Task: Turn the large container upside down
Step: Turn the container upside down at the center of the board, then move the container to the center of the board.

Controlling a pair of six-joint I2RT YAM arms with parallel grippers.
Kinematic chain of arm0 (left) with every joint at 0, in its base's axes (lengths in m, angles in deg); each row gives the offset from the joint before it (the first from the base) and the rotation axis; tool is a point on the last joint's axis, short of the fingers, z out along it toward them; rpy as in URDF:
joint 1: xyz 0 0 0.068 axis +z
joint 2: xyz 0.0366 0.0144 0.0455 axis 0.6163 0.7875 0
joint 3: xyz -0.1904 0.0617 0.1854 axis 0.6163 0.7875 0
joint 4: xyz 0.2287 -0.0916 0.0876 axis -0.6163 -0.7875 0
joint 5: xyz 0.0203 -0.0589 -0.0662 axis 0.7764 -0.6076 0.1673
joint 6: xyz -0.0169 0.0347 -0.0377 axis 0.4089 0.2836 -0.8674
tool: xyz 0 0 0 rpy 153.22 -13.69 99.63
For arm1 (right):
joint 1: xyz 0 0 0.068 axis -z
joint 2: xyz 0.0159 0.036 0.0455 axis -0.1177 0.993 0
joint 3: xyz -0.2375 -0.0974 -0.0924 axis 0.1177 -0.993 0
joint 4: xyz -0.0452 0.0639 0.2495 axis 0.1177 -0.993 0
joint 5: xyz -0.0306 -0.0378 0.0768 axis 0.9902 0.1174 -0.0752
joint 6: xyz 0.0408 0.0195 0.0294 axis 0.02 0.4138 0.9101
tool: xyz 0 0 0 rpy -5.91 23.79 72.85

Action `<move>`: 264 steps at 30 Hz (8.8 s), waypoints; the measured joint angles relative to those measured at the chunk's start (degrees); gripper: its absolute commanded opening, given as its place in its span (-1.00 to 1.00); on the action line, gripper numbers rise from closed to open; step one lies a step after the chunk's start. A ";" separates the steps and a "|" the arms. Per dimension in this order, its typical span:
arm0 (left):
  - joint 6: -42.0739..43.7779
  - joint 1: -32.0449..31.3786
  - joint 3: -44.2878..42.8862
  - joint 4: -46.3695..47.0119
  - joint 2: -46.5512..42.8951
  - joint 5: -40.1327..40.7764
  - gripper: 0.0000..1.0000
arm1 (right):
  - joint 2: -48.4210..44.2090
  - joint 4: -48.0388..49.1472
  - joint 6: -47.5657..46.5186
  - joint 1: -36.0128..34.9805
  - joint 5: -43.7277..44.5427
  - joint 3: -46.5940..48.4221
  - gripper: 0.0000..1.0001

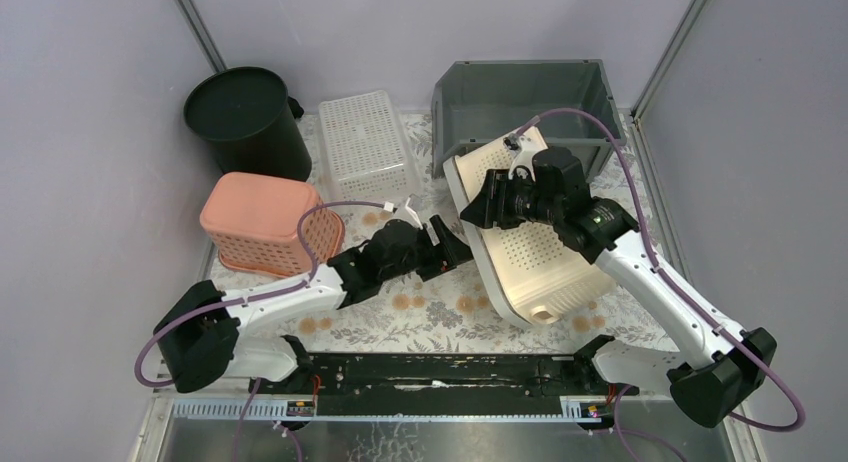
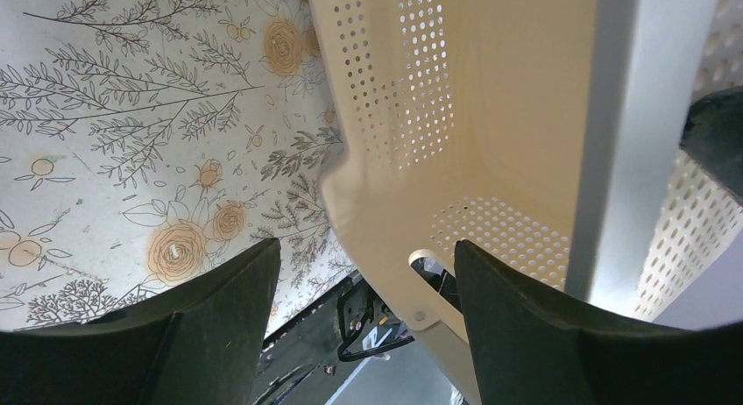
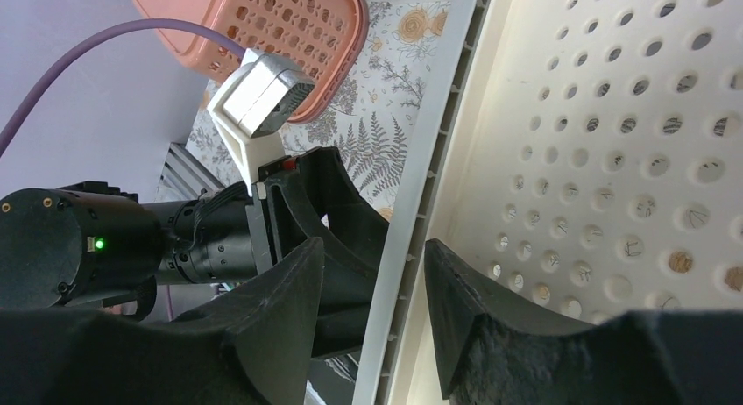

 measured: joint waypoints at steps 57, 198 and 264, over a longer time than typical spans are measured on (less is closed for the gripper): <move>-0.37 3.13 2.86 2.67 4.17 0.39 0.57 | 3.54 -14.99 -8.22 2.16 12.28 4.37 0.46; 18.08 5.84 -56.81 -24.33 48.41 -3.43 0.96 | 2.05 7.52 -4.07 60.37 12.33 -6.60 0.99; 16.94 9.09 -44.04 -11.85 36.59 -25.57 1.00 | 22.82 -13.99 -5.07 30.95 -11.61 36.65 0.81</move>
